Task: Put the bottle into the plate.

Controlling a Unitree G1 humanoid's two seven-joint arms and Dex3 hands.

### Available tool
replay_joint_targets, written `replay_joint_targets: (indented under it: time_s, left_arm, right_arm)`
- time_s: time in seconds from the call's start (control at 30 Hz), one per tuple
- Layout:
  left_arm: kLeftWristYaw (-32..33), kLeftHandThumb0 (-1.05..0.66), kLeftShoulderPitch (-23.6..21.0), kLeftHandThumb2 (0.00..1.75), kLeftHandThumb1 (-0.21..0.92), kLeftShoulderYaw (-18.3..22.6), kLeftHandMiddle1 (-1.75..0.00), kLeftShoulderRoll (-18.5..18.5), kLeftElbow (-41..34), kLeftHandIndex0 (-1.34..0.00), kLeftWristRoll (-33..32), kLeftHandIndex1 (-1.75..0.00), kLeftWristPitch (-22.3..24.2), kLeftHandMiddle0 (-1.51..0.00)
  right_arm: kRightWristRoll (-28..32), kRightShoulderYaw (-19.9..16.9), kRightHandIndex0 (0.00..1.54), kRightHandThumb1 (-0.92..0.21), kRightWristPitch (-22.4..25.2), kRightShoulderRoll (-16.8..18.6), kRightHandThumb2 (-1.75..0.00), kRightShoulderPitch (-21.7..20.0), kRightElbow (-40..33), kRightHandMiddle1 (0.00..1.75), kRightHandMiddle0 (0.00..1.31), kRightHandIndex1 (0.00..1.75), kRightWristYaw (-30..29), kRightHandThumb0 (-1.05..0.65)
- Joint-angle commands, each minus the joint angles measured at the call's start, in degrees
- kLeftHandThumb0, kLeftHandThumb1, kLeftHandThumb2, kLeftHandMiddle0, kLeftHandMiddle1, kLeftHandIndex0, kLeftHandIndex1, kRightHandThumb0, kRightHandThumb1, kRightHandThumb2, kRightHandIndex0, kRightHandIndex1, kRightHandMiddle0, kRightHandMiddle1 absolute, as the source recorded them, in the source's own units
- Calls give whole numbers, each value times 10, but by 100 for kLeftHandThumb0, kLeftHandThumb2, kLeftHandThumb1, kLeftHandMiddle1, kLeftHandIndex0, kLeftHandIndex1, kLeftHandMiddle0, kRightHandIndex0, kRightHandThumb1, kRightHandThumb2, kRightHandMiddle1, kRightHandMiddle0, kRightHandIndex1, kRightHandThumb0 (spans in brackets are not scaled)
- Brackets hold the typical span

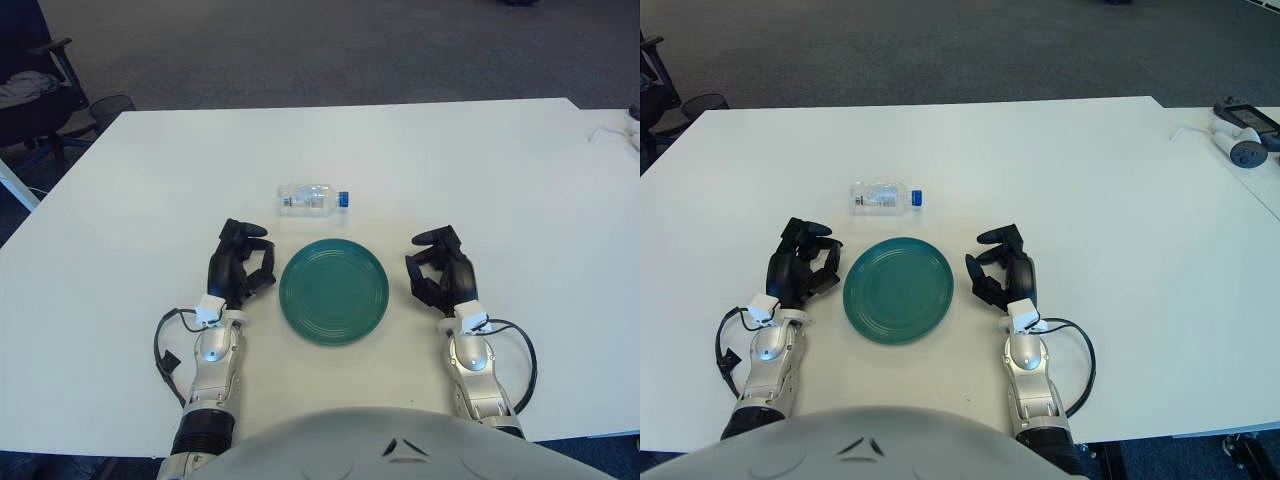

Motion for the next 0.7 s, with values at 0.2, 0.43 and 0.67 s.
replay_joint_targets:
  time_s: [0.2, 0.43, 0.67]
  left_arm:
    - [80, -1, 52, 76, 70, 5, -160, 8, 41, -32, 112, -164, -18, -35]
    - [222, -57, -37, 39, 84, 33, -78, 122, -65, -3, 375, -103, -27, -23]
    - [271, -75, -154, 24, 92, 24, -17, 201, -51, 0, 455, -76, -13, -24]
  right_arm:
    - [-1, 0, 49, -75, 35, 5, -65, 22, 64, 157, 23, 153, -1, 0]
    - [-14, -1, 49, -75, 42, 3, -64, 7, 77, 157, 23, 153, -13, 0]
    - [-15, 3, 50, -75, 55, 5, -64, -8, 81, 158, 22, 151, -9, 0]
